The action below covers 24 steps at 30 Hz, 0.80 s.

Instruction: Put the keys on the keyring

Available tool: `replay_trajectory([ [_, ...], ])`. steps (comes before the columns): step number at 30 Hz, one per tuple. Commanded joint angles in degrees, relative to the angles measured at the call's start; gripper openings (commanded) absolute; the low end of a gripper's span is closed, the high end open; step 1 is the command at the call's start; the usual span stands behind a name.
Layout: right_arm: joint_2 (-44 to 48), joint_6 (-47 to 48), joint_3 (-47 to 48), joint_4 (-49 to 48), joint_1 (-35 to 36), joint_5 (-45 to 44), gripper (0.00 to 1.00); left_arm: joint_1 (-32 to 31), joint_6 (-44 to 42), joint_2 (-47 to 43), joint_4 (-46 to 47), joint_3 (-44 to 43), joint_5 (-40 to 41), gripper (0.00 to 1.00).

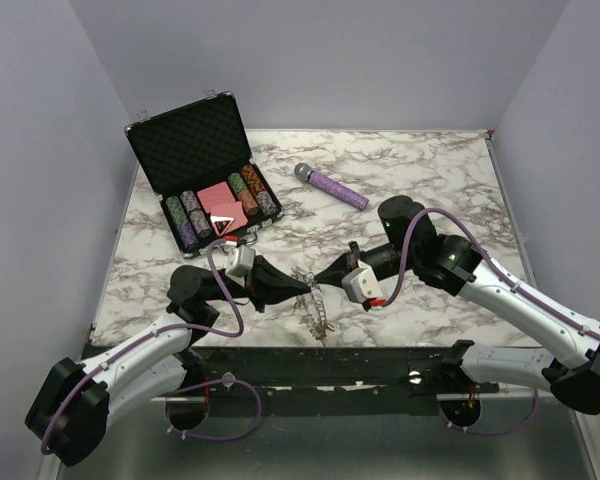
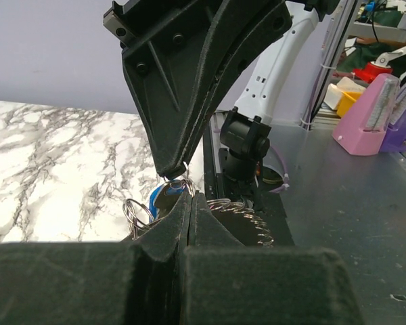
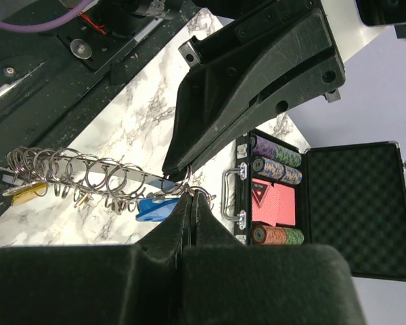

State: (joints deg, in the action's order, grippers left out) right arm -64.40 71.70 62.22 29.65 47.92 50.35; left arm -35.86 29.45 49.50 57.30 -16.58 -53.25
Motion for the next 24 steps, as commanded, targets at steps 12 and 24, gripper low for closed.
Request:
replay_trajectory([
  [12, 1.38, 9.15, 0.27, -0.47, 0.33, -2.45, 0.0, 0.26, -1.59, 1.31, -13.95, -6.88, -8.09, 0.0],
  [24, 0.86, 10.13, 0.19, -0.29, 0.51, -2.01, 0.0, 0.26, -0.02, 3.59, -13.19, -7.59, -9.5, 0.0],
])
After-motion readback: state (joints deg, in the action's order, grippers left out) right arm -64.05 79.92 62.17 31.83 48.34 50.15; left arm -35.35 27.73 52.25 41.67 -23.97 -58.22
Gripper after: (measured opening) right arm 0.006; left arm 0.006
